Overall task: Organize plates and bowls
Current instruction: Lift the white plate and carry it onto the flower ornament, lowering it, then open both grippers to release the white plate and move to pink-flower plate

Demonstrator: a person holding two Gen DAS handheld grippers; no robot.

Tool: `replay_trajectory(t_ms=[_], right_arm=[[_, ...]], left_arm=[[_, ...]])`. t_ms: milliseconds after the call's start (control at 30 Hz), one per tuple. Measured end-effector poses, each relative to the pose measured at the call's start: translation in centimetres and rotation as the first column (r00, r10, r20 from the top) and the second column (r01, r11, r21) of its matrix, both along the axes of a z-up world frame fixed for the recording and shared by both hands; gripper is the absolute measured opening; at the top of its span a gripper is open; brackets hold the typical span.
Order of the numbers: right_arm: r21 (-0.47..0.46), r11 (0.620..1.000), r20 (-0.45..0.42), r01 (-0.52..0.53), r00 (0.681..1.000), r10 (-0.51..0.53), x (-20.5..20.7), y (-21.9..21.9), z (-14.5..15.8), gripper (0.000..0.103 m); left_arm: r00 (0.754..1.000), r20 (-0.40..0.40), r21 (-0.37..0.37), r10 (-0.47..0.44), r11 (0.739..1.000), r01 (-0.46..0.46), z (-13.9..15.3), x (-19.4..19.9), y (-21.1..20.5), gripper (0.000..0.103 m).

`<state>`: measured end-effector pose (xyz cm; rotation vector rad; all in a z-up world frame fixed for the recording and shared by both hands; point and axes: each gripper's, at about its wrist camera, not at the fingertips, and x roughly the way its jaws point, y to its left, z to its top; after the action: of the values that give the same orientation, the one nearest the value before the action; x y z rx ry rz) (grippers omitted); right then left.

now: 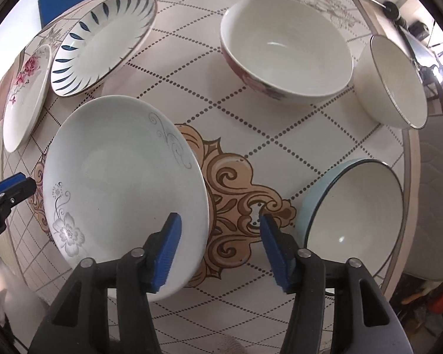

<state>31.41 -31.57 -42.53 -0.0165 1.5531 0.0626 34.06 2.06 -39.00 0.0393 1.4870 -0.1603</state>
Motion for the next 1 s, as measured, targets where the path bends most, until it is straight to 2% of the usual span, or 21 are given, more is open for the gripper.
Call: replay_trajectory(t_ms=[33, 100, 167, 200, 233, 333, 400, 500, 600, 700, 833, 1000], right_arm=[[0.008, 1.000, 0.016, -0.014, 1.000, 0.014, -0.1, 0.5, 0.8, 0.081], [0.035, 0.998, 0.046, -0.046, 0.998, 0.045, 0.1, 1.6, 2.4, 0.091], [0.062, 0.994, 0.081, -0.085, 0.994, 0.080, 0.8, 4.4, 3.8, 0.092], [0.082, 0.991, 0.105, -0.106, 0.990, 0.097, 1.0, 5.0, 4.7, 0.093], [0.099, 0.987, 0.128, -0.130, 0.985, 0.117, 2.5, 8.4, 5.0, 0.095], [0.173, 0.968, 0.190, -0.180, 0.971, 0.146, 4.5, 11.3, 7.0, 0.100], [0.225, 0.953, 0.230, -0.201, 0.962, 0.148, 6.4, 14.6, 7.5, 0.100], [0.276, 0.931, 0.314, -0.237, 0.938, 0.145, 8.2, 18.1, 8.0, 0.103], [0.332, 0.907, 0.332, -0.261, 0.932, 0.147, 10.5, 21.6, 7.1, 0.103], [0.413, 0.879, 0.258, -0.238, 0.956, 0.138, 12.1, 24.4, 5.3, 0.103], [0.496, 0.861, 0.085, -0.109, 0.993, 0.077, 14.3, 27.7, 1.8, 0.103], [0.514, 0.855, -0.099, 0.072, 0.995, -0.024, 15.5, 30.2, -3.7, 0.103]], left_arm=[[1.000, 0.001, -0.015, 0.016, 1.000, -0.016, 0.8, -0.3, 0.3, 0.032], [0.999, 0.008, -0.054, 0.045, 0.998, -0.044, 2.3, -0.6, 1.1, 0.040], [0.997, 0.024, -0.086, 0.074, 0.994, -0.072, 3.5, -0.7, 2.1, 0.058], [0.995, 0.035, -0.104, 0.096, 0.990, -0.092, 4.2, -0.1, 1.4, 0.062], [0.992, 0.050, -0.110, 0.113, 0.988, -0.107, 5.0, 0.3, 1.8, 0.069], [0.981, 0.107, -0.126, 0.160, 0.981, -0.146, 6.8, 1.6, 3.6, 0.086], [0.972, 0.144, -0.130, 0.187, 0.977, -0.168, 7.7, 2.4, 5.4, 0.087], [0.957, 0.196, -0.105, 0.215, 0.975, -0.197, 8.3, 4.2, 8.2, 0.094], [0.948, 0.229, -0.081, 0.221, 0.975, -0.208, 8.5, 6.1, 11.8, 0.095], [0.952, 0.220, -0.059, 0.215, 0.976, -0.207, 7.9, 8.1, 15.3, 0.095], [0.963, 0.178, -0.045, 0.202, 0.979, -0.197, 5.9, 11.0, 19.6, 0.095], [0.978, 0.102, -0.051, 0.185, 0.982, -0.180, 2.4, 15.3, 24.1, 0.095]])
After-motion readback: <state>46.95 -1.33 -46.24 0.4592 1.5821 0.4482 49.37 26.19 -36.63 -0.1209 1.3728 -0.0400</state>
